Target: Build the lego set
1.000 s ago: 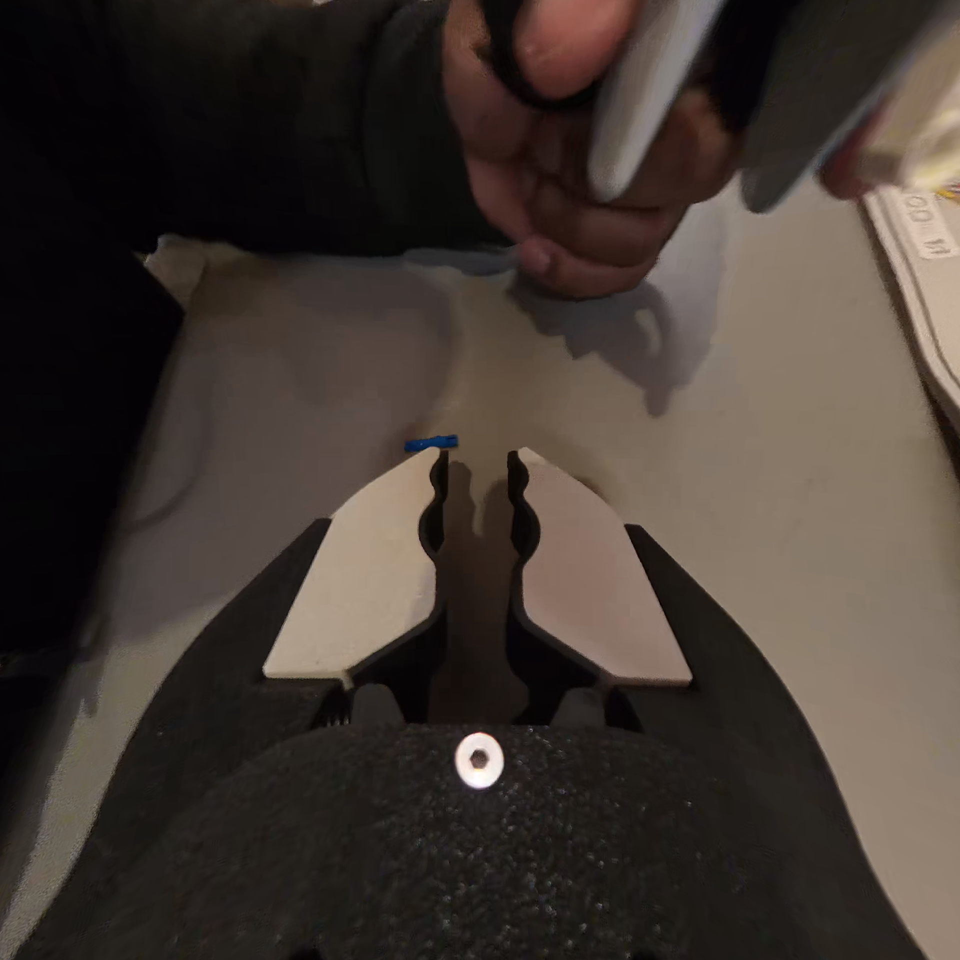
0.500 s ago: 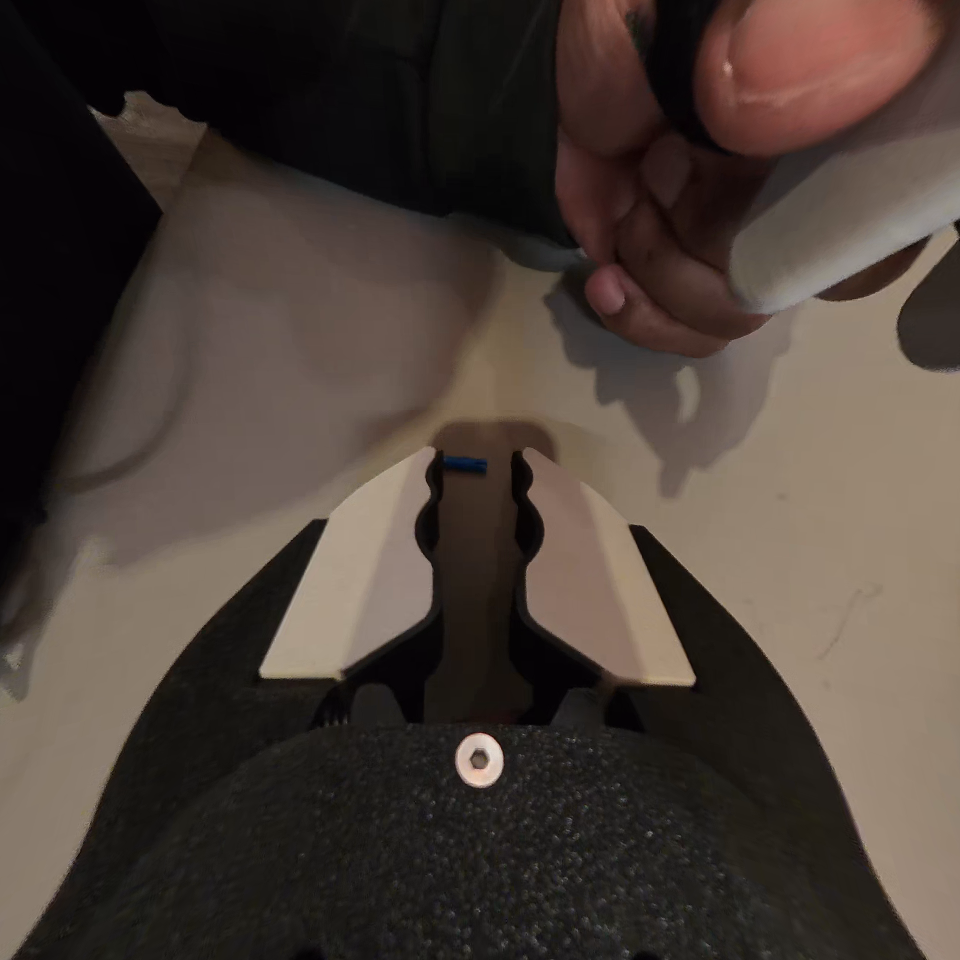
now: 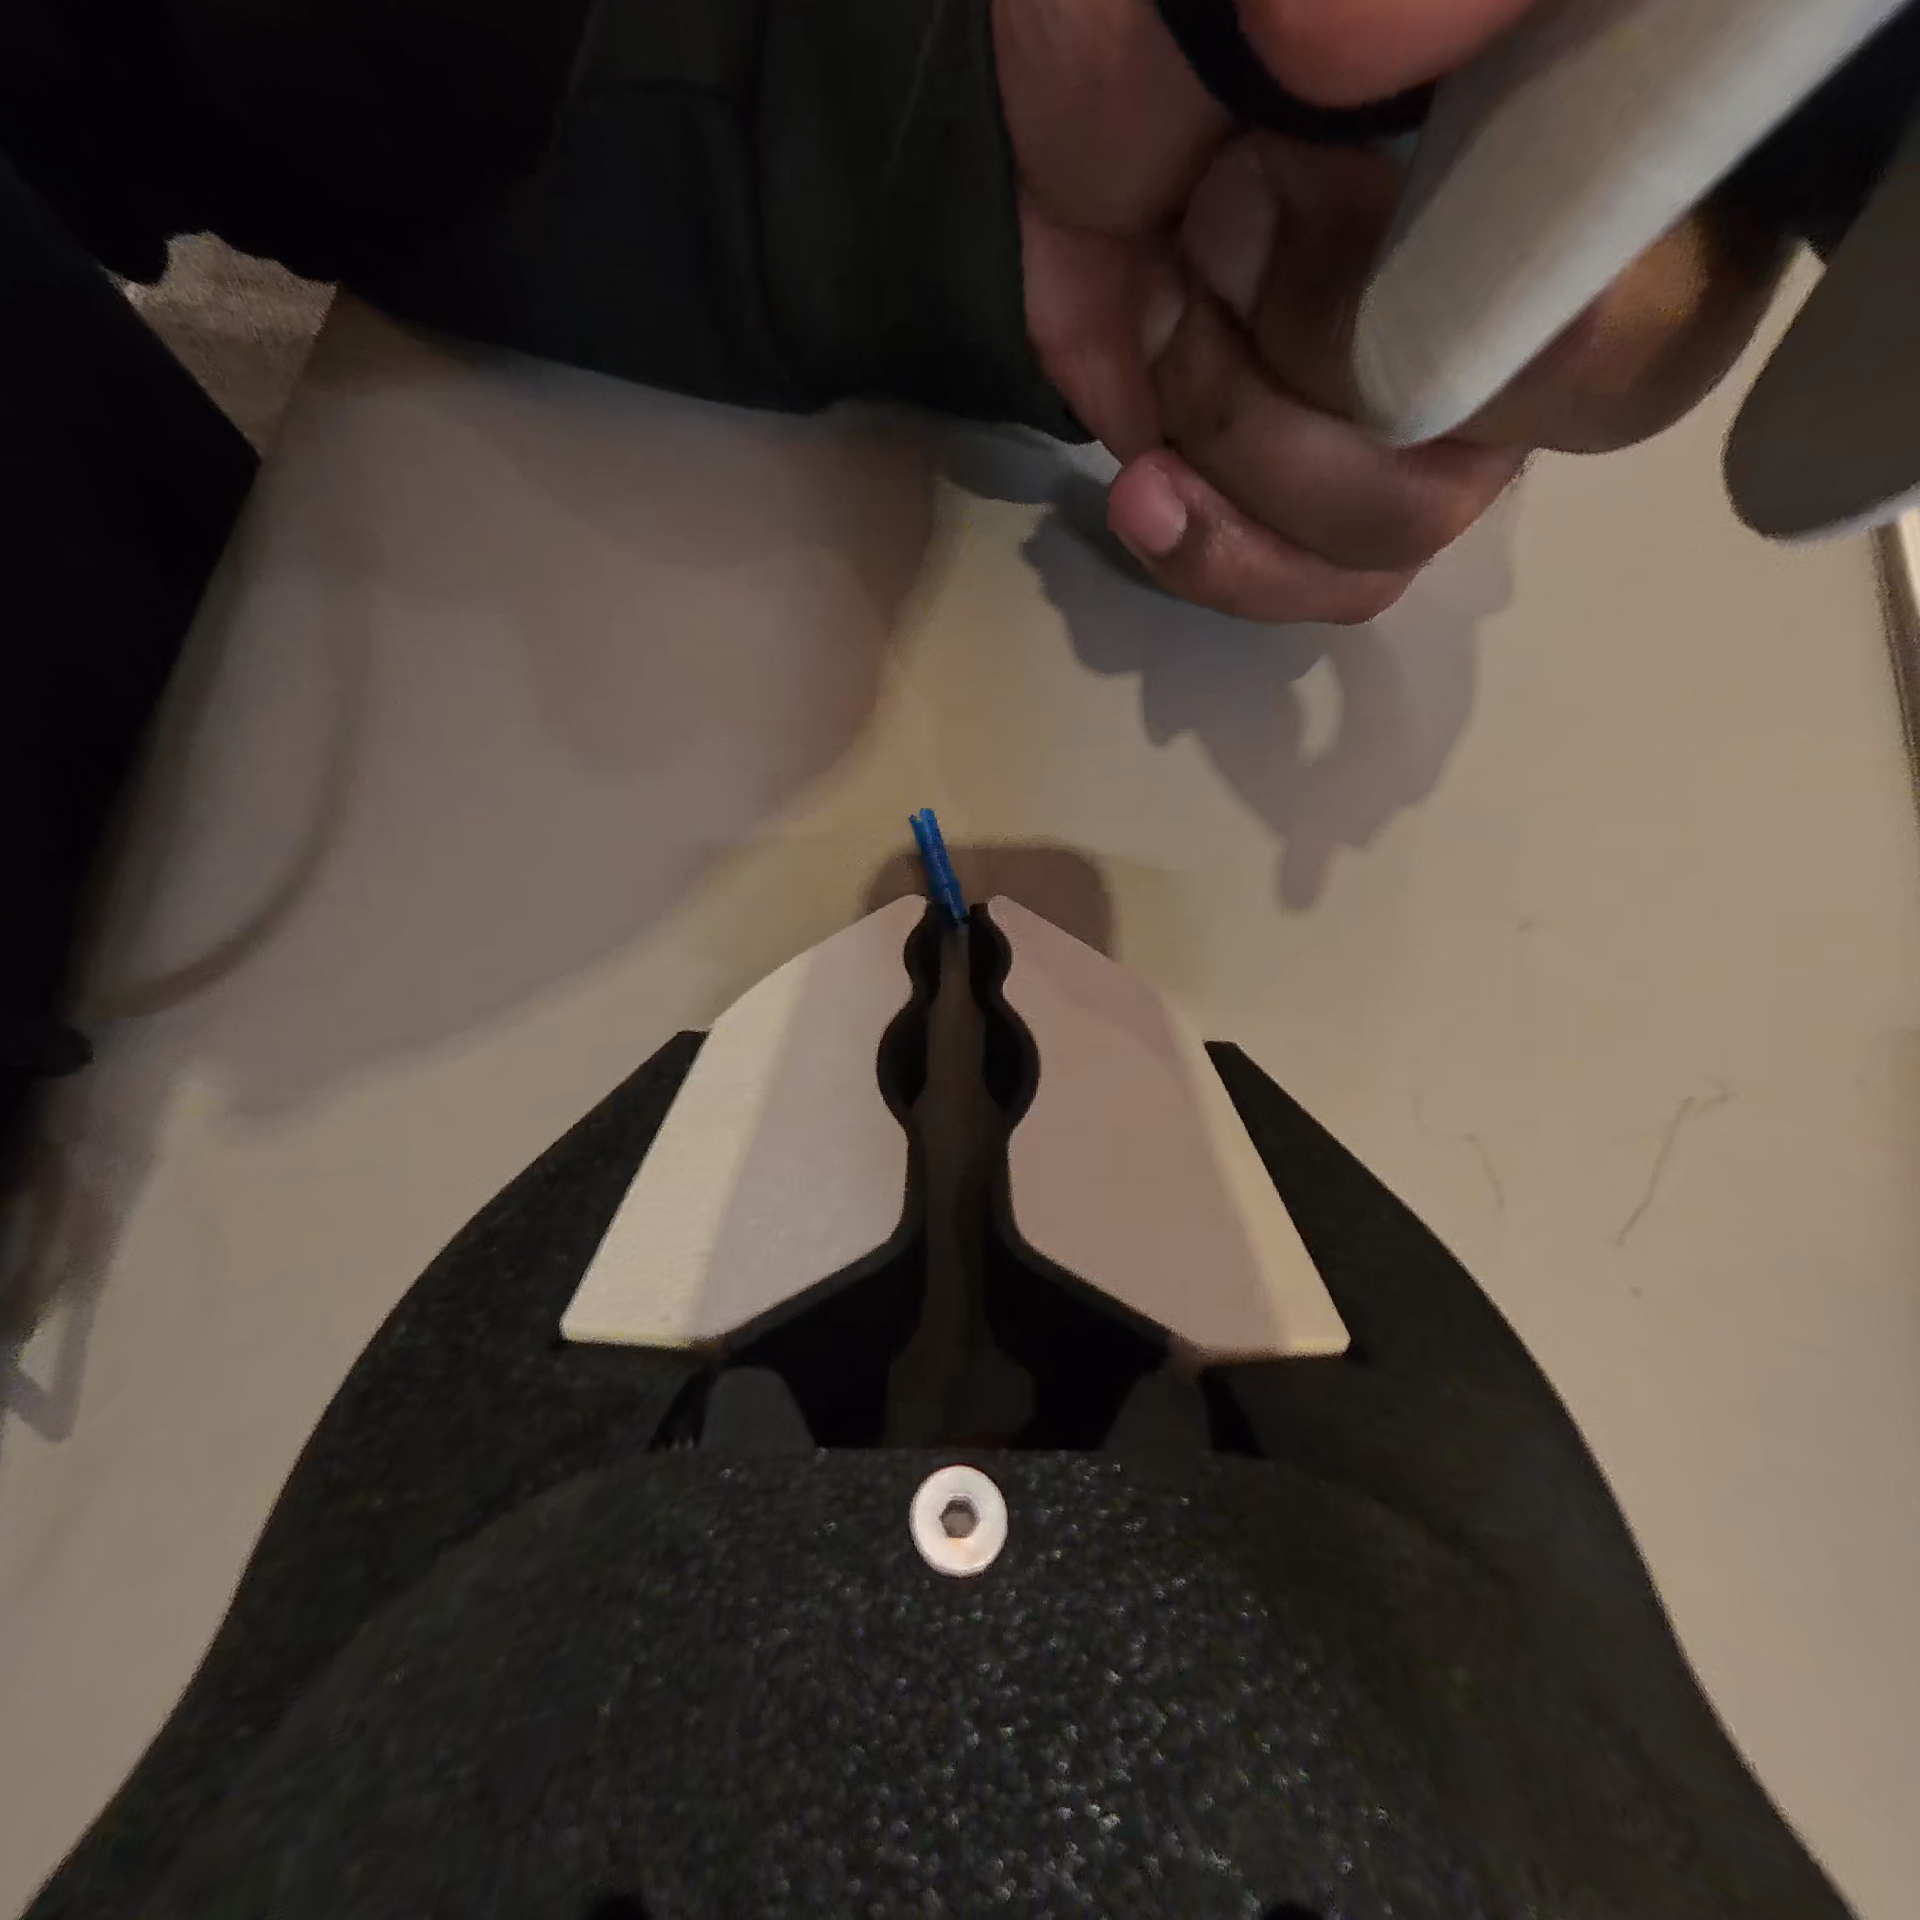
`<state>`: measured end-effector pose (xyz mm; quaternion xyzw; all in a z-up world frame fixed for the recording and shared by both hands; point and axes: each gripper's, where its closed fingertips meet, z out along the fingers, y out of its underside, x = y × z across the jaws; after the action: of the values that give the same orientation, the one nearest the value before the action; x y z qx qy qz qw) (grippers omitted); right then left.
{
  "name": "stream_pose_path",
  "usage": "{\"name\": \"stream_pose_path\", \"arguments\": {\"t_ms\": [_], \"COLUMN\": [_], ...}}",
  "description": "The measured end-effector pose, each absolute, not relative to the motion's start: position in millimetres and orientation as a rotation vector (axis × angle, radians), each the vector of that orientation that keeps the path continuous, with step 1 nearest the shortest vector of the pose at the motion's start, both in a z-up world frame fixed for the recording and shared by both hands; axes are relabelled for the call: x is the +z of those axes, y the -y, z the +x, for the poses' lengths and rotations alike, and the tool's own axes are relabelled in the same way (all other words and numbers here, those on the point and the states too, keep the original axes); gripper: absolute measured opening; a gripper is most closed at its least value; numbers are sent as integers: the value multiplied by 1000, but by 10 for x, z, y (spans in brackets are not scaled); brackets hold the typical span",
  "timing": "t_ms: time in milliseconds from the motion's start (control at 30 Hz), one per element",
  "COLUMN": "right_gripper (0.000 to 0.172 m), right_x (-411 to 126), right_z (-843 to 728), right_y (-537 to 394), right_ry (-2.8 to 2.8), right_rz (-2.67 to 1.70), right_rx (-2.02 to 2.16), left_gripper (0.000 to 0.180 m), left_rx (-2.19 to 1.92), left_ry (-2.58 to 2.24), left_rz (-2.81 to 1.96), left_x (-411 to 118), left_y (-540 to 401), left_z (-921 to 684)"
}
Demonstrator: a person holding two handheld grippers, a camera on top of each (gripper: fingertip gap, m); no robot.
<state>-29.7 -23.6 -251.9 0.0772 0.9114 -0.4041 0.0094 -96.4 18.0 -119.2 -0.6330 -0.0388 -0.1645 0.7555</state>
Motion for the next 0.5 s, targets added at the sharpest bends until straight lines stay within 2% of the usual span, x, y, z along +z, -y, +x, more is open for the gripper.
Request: {"name": "stream_pose_path", "arguments": {"t_ms": [500], "right_gripper": [4], "right_x": [-2231], "right_z": [-717], "right_y": [-55], "right_ry": [-2723], "right_rz": [610], "right_rx": [-1598], "left_gripper": [7], "left_rx": [-340], "left_ry": [112], "left_rz": [-1387], "left_x": [-1227], "left_y": [-161], "left_z": [-1039]}}
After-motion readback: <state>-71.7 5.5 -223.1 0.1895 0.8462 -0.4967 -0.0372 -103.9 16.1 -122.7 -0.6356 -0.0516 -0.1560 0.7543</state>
